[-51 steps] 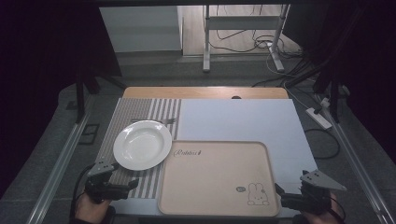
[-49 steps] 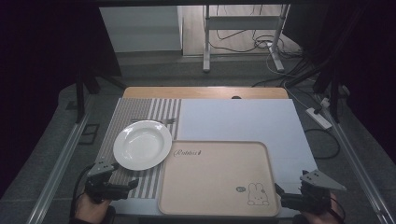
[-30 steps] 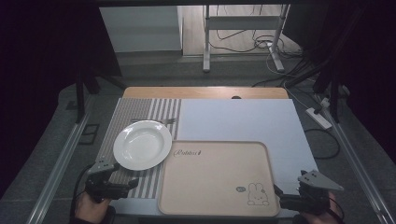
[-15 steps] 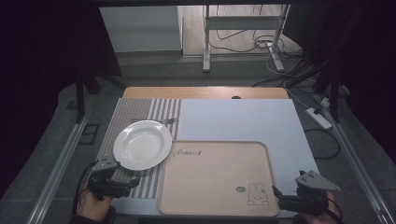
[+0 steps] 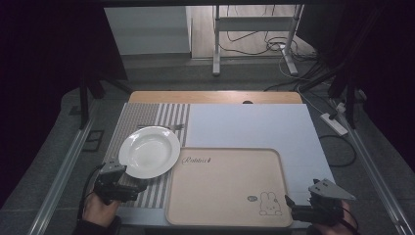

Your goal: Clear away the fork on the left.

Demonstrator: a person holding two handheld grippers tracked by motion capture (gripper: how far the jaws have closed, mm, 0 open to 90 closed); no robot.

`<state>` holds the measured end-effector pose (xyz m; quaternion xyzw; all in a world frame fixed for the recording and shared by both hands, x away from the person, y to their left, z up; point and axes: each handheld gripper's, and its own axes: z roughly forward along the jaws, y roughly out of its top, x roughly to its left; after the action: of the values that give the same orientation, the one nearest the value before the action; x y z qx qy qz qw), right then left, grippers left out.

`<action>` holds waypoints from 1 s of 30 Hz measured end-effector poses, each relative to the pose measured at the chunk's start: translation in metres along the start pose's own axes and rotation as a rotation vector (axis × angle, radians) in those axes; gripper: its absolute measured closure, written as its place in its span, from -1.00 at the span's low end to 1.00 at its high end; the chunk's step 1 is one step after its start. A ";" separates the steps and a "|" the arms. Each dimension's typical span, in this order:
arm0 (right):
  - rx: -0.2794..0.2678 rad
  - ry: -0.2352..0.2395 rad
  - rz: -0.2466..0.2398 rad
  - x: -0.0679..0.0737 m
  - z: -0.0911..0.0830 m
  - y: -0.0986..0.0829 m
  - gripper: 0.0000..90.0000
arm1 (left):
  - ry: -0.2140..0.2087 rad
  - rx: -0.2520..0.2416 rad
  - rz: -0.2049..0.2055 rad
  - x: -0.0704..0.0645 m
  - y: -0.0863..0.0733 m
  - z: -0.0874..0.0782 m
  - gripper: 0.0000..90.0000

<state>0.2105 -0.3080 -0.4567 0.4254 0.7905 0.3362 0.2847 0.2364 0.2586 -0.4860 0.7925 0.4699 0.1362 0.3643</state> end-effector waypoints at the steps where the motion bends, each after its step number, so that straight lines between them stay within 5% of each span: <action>1: 0.001 0.000 0.000 0.000 0.000 0.000 -1.00 | -0.001 -0.003 -0.005 0.001 0.001 0.001 -1.00; 30: 0.015 -0.001 -0.023 0.002 0.002 0.000 -1.00 | -0.053 0.038 -0.036 0.026 0.031 0.038 -1.00</action>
<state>0.2113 -0.3057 -0.4578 0.4184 0.7978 0.3269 0.2857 0.2915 0.2544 -0.4940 0.7940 0.4766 0.0999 0.3639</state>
